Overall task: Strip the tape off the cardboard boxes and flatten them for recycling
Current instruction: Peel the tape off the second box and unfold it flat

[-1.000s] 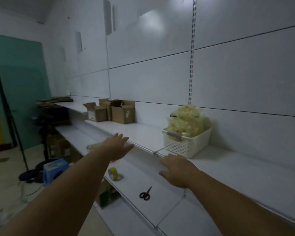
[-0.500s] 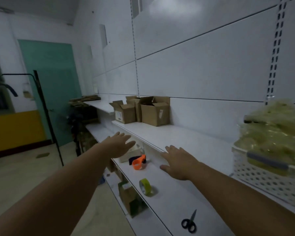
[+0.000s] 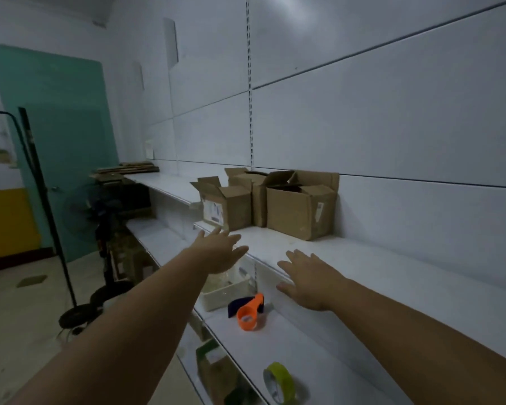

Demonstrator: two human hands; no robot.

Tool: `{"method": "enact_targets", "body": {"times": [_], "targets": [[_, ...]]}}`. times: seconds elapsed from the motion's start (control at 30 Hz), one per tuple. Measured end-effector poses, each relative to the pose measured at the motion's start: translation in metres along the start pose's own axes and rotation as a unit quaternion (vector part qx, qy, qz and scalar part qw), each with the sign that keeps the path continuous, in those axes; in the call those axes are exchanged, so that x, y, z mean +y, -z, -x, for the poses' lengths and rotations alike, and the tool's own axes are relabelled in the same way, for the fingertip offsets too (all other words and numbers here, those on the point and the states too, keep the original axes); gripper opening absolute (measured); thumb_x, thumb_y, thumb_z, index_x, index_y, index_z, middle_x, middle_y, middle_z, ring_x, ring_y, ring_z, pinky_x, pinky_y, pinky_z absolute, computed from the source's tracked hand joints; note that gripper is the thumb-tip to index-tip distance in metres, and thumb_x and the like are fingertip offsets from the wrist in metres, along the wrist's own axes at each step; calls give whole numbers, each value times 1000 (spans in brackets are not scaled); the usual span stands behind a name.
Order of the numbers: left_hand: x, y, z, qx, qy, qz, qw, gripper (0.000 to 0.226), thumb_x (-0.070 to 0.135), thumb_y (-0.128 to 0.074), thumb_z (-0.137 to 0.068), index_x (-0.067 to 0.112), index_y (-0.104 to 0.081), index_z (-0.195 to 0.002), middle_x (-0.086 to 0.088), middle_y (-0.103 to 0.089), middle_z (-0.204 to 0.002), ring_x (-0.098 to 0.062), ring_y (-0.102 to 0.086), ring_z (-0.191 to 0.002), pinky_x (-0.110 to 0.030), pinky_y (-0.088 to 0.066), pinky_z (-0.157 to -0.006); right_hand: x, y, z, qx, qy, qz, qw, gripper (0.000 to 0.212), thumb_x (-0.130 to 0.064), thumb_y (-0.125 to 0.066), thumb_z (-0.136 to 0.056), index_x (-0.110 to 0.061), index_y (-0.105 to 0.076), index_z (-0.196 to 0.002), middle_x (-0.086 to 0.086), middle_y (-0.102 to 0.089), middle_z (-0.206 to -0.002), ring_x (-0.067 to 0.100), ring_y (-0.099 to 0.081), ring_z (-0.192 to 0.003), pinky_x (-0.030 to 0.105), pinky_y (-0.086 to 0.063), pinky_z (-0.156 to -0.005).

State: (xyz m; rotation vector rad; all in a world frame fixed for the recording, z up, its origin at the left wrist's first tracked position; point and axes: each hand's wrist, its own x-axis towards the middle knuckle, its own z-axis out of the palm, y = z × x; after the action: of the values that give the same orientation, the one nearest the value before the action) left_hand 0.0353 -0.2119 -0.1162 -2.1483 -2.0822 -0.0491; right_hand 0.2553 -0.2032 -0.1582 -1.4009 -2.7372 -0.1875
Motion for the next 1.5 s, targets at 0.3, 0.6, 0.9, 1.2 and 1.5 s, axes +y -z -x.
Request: {"method": "enact_targets", "body": {"times": [0.3, 0.6, 0.9, 1.2, 1.5], "targets": [[-59, -35, -122, -8, -140, -18, 990, 62, 58, -20, -94, 25, -22, -147, -4, -18, -157, -24, -5, -146, -54, -4, -116, -12, -13, -89, 29, -95, -51, 994, 58, -50, -32, -96, -22, -25, -146, 4, -18, -156, 18, -13, -144, 34, -11, -114], [-44, -64, -213, -7, -170, 226, 959, 57, 55, -37, -93, 23, -37, -140, -4, -42, -145, -22, -41, -131, -35, -34, -103, 77, -20, -154, 441, -362, -169, 804, 24, -33, -66, -81, -16, -51, -90, 7, -57, -91, 24, -54, -79, 30, -41, -60], [-1, -80, -263, 216, -220, 375, 874, 19, 15, -51, -88, 15, -68, -97, -1, -67, -97, -17, -59, -88, -31, -47, -76, 111, -44, -172, 394, -250, -465, 752, 98, -29, -76, -75, -49, -7, -142, -28, -34, -131, 5, -43, -119, 27, -47, -89], [21, -95, -273, 147, -274, 541, 781, 26, 6, -54, -77, 28, -55, -92, 11, -50, -101, -1, -48, -91, -14, -38, -80, 121, -46, -155, 336, -379, -498, 704, 93, -36, -70, -76, -33, -9, -146, 4, -23, -154, 18, -30, -137, 30, -35, -99], [20, -100, -281, -18, -213, 638, 740, 31, 4, -53, -82, 25, -61, -61, 12, -62, -63, -1, -56, -65, -20, -39, -56, 103, -27, -154, 300, -347, -480, 748, 70, -41, -69, -68, -45, -29, -127, -24, -47, -123, -12, -49, -107, 8, -48, -77]]}}
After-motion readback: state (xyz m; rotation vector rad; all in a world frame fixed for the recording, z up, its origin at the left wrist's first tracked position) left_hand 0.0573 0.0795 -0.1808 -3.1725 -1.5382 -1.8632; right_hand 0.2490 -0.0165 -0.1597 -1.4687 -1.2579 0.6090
